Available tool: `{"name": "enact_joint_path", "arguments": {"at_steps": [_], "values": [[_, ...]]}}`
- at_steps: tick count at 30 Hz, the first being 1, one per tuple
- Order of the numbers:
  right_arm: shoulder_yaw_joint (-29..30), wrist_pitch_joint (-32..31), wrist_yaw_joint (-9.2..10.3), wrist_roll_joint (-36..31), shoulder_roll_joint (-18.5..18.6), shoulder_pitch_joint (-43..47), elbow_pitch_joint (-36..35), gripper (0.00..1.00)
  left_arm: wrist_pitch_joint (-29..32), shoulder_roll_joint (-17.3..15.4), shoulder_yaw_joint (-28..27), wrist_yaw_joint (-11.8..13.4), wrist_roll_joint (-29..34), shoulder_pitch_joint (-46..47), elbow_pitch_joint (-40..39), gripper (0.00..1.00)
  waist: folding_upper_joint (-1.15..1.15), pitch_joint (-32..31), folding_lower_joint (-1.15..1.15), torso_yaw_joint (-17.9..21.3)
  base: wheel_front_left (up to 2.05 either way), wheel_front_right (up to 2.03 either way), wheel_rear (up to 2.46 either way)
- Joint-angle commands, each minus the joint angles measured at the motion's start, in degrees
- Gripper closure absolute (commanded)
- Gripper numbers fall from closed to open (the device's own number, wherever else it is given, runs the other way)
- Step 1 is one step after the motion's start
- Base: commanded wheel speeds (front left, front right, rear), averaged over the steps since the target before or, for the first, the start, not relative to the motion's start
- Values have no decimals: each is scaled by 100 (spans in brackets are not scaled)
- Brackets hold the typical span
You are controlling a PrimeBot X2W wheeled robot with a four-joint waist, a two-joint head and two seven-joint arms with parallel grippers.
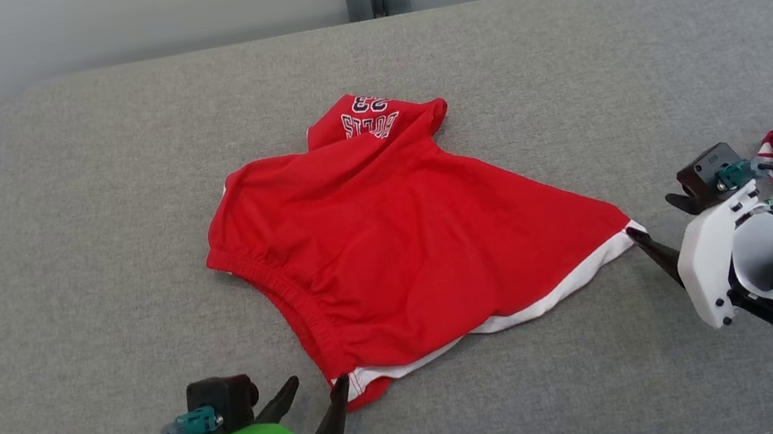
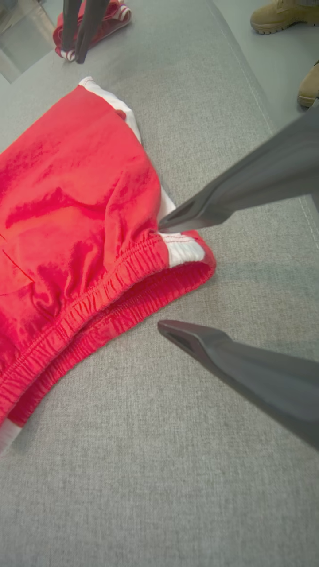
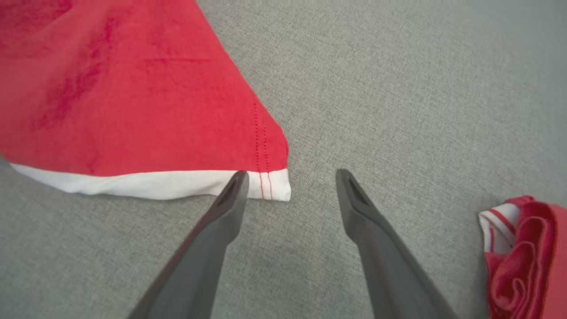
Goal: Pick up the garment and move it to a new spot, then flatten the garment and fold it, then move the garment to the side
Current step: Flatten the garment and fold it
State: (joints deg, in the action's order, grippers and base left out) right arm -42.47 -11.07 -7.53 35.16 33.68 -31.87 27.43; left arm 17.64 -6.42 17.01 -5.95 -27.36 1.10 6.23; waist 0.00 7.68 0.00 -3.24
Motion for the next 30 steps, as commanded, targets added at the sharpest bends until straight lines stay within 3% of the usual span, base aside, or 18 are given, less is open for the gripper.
{"name": "enact_joint_path", "arguments": {"at_steps": [1, 21, 24, 25, 26, 30], "values": [[-68, 68, 10, 65, 1, -140, 76, 0, -8, -11, 23, -25, -39, 133, 52, 0, 0, 196, 0, -124, 0, 0, 0], [-1165, 533, 10, 740, -231, -816, 965, 0, 11, 47, 578, -137, -407, 435, 334, 1, 0, 374, 0, -116, 0, 0, 0], [-1299, 546, 10, 828, -252, -865, 1040, 0, -23, 4, 621, -144, -428, 480, 379, 50, 0, 401, 0, -79, 0, 0, 0], [-1349, 548, 10, 847, -262, -891, 1056, 0, -36, 2, 636, -146, -447, 497, 391, 56, 0, 414, 0, -68, 0, 0, 0], [-1349, 548, 10, 847, -262, -891, 1056, 0, -36, 2, 636, -146, -447, 497, 391, 56, 0, 414, 0, -68, 0, 0, 0], [-1484, 603, 10, 940, -298, -983, 1133, 0, -62, -46, 714, -154, -497, 599, 453, 84, 0, 464, 0, -52, 0, 0, 0]]}}
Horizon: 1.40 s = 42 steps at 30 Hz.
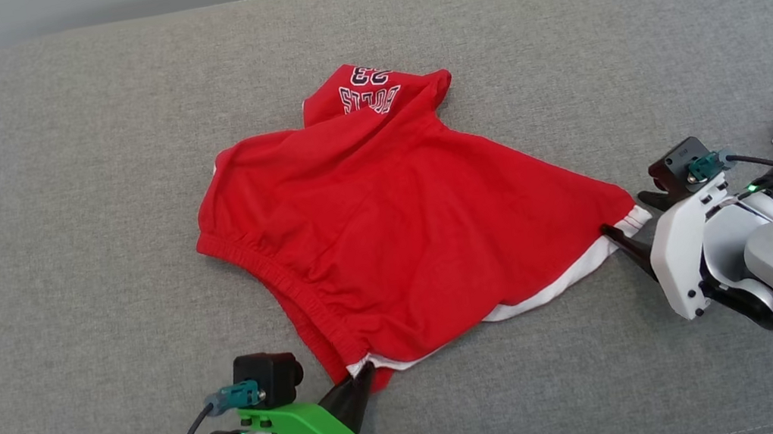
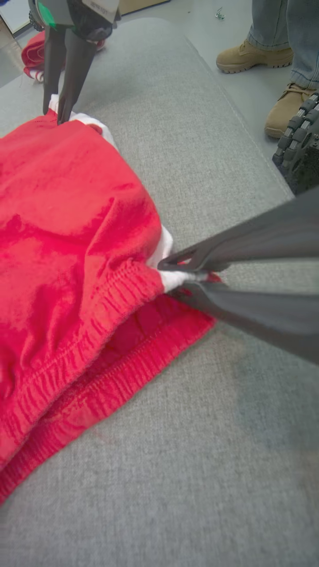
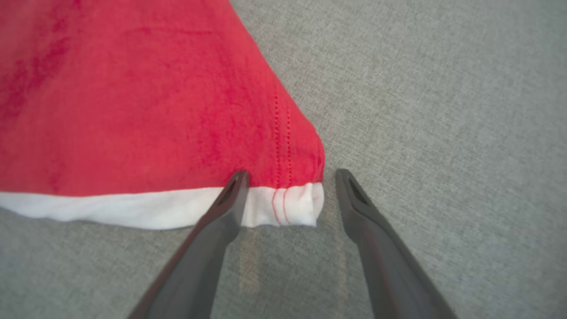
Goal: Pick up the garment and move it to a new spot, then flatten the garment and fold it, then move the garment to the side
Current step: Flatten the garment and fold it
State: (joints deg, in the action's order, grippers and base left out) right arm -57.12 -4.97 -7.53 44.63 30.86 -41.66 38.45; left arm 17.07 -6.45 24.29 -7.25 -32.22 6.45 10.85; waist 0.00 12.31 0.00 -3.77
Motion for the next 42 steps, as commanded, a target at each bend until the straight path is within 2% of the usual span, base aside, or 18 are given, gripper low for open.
{"name": "enact_joint_path", "arguments": {"at_steps": [1, 2, 3, 4, 7, 13, 17, 22, 26, 28, 32, 35, 36, 38, 39, 40, 42], "values": [[-49, -10, 10, 38, -30, -18, 51, 0, -16, -49, 4, -21, -38, 92, 11, 99, 0, 10, 0, 2, 0, 0, 0], [-82, -39, 10, 99, -51, -14, 77, 0, -29, -50, 28, -23, -72, 123, 30, 100, 0, 13, 0, 2, 0, 0, 0], [-120, -77, 10, 167, -71, -6, 95, 52, -48, -56, 49, -24, -93, 154, 50, 100, 0, 15, 0, 1, 0, 0, 0], [-150, -67, 10, 262, -92, 5, 88, 100, -50, -70, 73, -26, -131, 178, 71, 100, 0, 10, 0, 2, 0, 0, 0], [-203, -120, 10, 589, -97, 47, 9, 100, -23, -106, 125, -30, -253, 204, 94, 100, 0, -43, 0, 21, 0, 0, 0], [36, 114, 10, 1293, 192, 63, -538, 100, 179, -373, 85, -34, -608, 1, -348, 100, 0, -292, 0, 116, 0, 0, 0], [465, 314, 10, 1850, 682, 214, -1354, 100, 496, -759, -134, -34, -962, -212, -1261, 100, 0, -428, 0, 231, 0, 0, 0], [1165, 455, 11, 2411, 1406, 363, -2688, 100, 1044, -1335, -740, 30, -1730, -421, -2856, 100, 0, -439, 0, 462, 0, 0, 0], [1848, 368, 9, 3082, 1453, 128, -3621, 100, 1685, -1730, -1271, 178, -2511, 82, -3873, 100, 0, -118, 0, 628, 0, 0, 0], [2174, 252, 9, 3300, 1410, -142, -3714, 100, 2051, -1958, -1487, 233, -2772, 711, -3975, 100, 0, 151, 0, 619, 0, 0, 0], [2725, 64, 11, 3187, 991, -1194, -3087, 100, 2627, -2154, -1587, 326, -2917, 2528, -3303, 100, 0, 874, 0, 535, 0, 0, 0], [3089, 132, 12, 2729, 394, -2304, -2238, 100, 2639, -1949, -1422, 265, -2664, 4076, -2326, 100, 0, 1440, 0, 429, 0, 0, 0], [3260, 249, 12, 2282, -143, -3092, -1555, 100, 2479, -1793, -1234, 173, -2360, 5081, -1570, 100, 0, 1799, 0, 395, 0, 0, 0], [3438, 514, 10, 1839, -770, -3839, -850, 100, 2076, -1567, -1071, 99, -1995, 5934, -744, 100, 0, 2076, 0, 379, 0, 0, 0], [3438, 514, 10, 1839, -770, -3839, -850, 100, 2076, -1567, -1071, 99, -1995, 5934, -744, 100, 0, 2076, 0, 379, 0, 0, 0], [3721, 905, 9, 1477, -1332, -4494, -150, 100, 1523, -1376, -898, 27, -1626, 6603, -17, 100, 0, 2267, 0, 377, 0, 0, 0], [4001, 1417, 8, 1152, -1778, -5079, 464, 100, 878, -1229, -691, -8, -1295, 7131, 601, 100, 0, 2391, 0, 390, 0, 0, 0]]}}
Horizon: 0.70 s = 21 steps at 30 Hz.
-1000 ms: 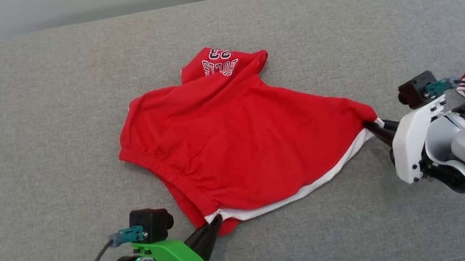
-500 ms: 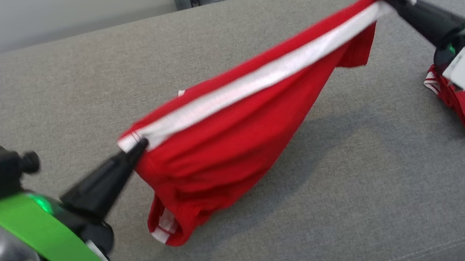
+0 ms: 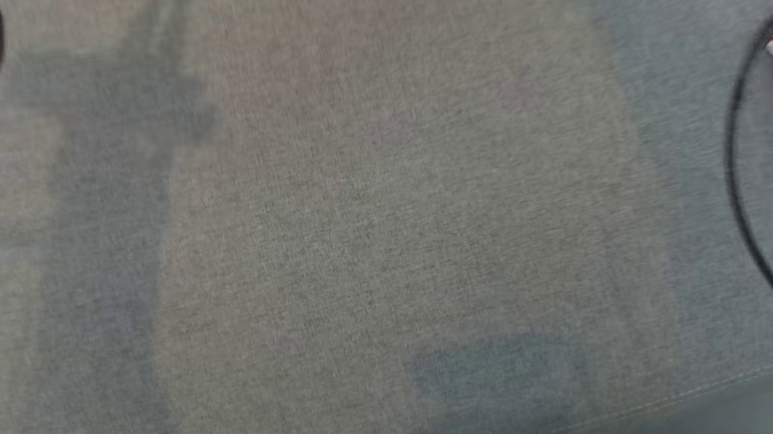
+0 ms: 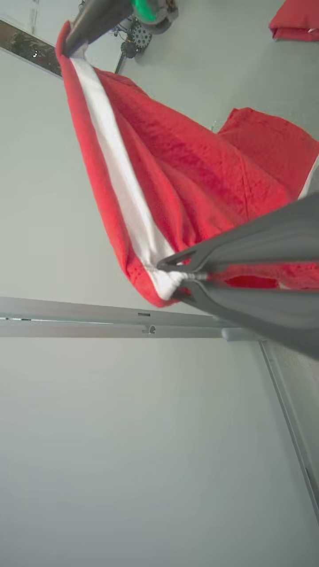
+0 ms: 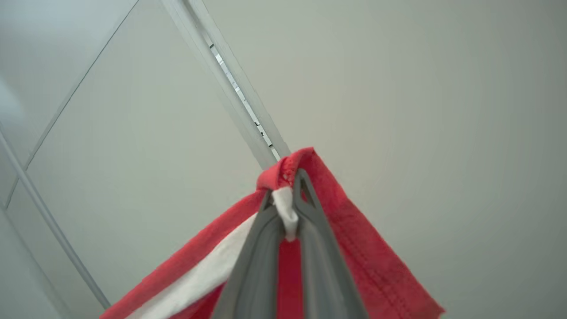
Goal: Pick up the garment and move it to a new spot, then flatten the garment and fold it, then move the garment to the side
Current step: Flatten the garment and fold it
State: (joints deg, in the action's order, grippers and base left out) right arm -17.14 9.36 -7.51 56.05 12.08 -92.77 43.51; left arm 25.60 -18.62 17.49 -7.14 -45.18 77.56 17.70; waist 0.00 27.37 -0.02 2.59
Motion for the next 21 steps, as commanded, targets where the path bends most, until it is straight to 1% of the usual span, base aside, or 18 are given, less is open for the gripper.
{"name": "enact_joint_path", "arguments": {"at_steps": [1, 2, 4, 6, 7, 10, 12, 14, 18, 21], "values": [[118, 198, 4, -130, -102, -232, 201, 100, -449, 13, 56, -32, 250, 301, 156, 100, 0, 939, 2, -228, 0, 0, 0], [238, 405, 4, -344, -257, -522, 380, 100, -952, 50, 150, -35, 398, 556, 335, 100, 0, 1006, 2, -196, 0, 0, 0], [556, 555, 3, -494, -588, -923, 553, 100, -1981, 149, 350, -42, 566, 904, 644, 100, 0, 1162, 2, -134, 0, 0, 0], [869, 580, 4, -675, -736, -1042, 504, 100, -2633, 57, 781, -43, 729, 1066, 946, 100, 0, 1351, 2, -84, 0, 0, 0], [910, 578, 4, -705, -814, -1020, 443, 100, -2905, 14, 1005, -40, 749, 1166, 1055, 100, 0, 1472, 2, -70, 0, 0, 0], [748, 579, 4, -821, -909, -459, 217, 100, -3600, -129, 1771, -41, 692, 1013, 1424, 100, 0, 1609, 2, -83, 0, 0, 0], [590, 581, 3, -730, -897, 23, 8, 100, -3809, -202, 2192, -40, 400, 749, 1635, 100, 0, 1598, 2, -89, 0, 0, 0], [371, 583, 3, -538, -910, 600, -253, 100, -3918, -343, 2609, -41, 139, 542, 1712, 100, 0, 1565, 2, -77, 0, 0, 0], [-93, 582, 3, -170, -900, 1836, -760, 100, -4015, -767, 3244, -35, -509, -42, 1564, 100, 0, 1412, 2, 15, 0, 0, 0], [-370, 483, 3, 96, -636, 2643, -1231, 100, -4045, -1140, 3593, -32, -935, -461, 1208, 100, 0, 1193, 2, 60, 0, 0, 0]]}}
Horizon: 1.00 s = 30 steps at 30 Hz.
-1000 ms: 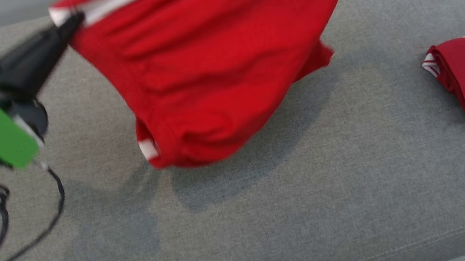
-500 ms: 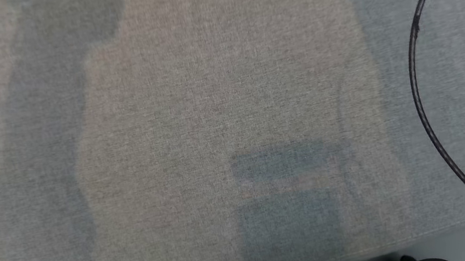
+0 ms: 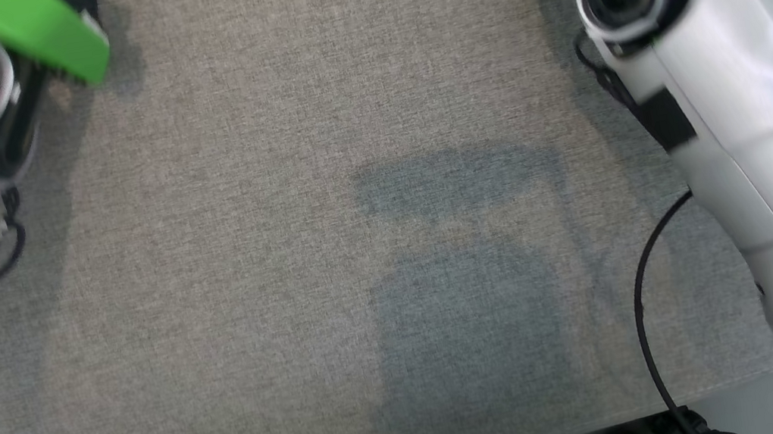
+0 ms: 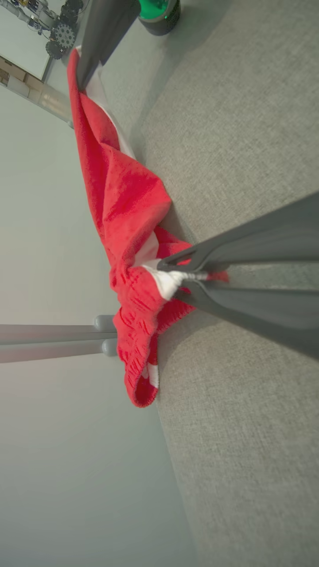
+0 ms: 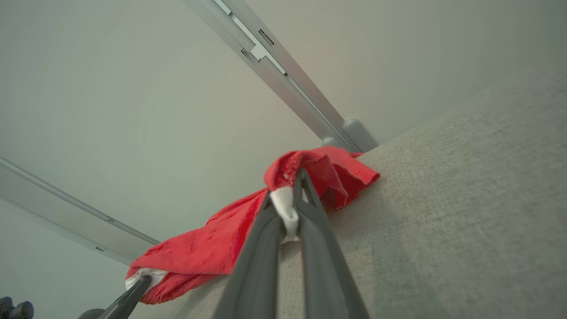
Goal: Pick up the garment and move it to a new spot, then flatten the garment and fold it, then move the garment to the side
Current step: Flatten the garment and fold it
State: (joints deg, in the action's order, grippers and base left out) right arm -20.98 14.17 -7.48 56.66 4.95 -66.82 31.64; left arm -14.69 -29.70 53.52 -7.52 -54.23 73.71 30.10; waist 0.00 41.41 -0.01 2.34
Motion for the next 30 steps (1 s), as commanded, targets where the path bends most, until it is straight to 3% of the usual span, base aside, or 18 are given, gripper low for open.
{"name": "enact_joint_path", "arguments": {"at_steps": [1, 6, 10, 12, 20, 24, 27, 30], "values": [[-69, -30, 0, 137, 168, 342, -202, 100, -29, -140, 85, 8, -210, -283, -186, 100, 0, -342, 1, 97, 0, 0, 0], [-76, -179, 6, 650, 789, 1807, -872, 100, -57, -741, 551, 8, -679, -1330, -1115, 100, 0, -1152, 1, 72, 0, 0, 0], [38, -393, 5, 918, 1199, 2875, -1325, 100, -49, -972, 582, 17, -651, -2321, -1592, 100, 0, -1829, 1, 71, 0, 0, 0], [111, -558, 3, 1045, 1418, 3440, -1561, 100, -51, -1030, 507, 142, -604, -2887, -1833, 100, 0, -2155, 1, 81, 0, 0, 0], [561, -1208, 6, 1630, 2094, 5536, -2364, 100, -53, -878, 82, 846, -624, -5132, -2954, 100, 0, -3011, 1, 25, 0, 0, 0], [913, -1369, 6, 1827, 2385, 6807, -2976, 100, -53, -587, -174, 1287, -524, -6299, -3556, 100, 0, -3197, 1, -93, 0, 0, 0], [1230, -1343, 5, 1919, 2432, 7618, -3636, 100, -54, -383, -435, 1477, -338, -6842, -3943, 100, 0, -3192, 1, -226, 0, 0, 0], [1437, -1510, 2, 1803, 2420, 7840, -4227, 100, -53, -241, -612, 1477, -238, -7044, -4241, 100, 0, -2990, 1, -268, 0, 0, 0]]}}
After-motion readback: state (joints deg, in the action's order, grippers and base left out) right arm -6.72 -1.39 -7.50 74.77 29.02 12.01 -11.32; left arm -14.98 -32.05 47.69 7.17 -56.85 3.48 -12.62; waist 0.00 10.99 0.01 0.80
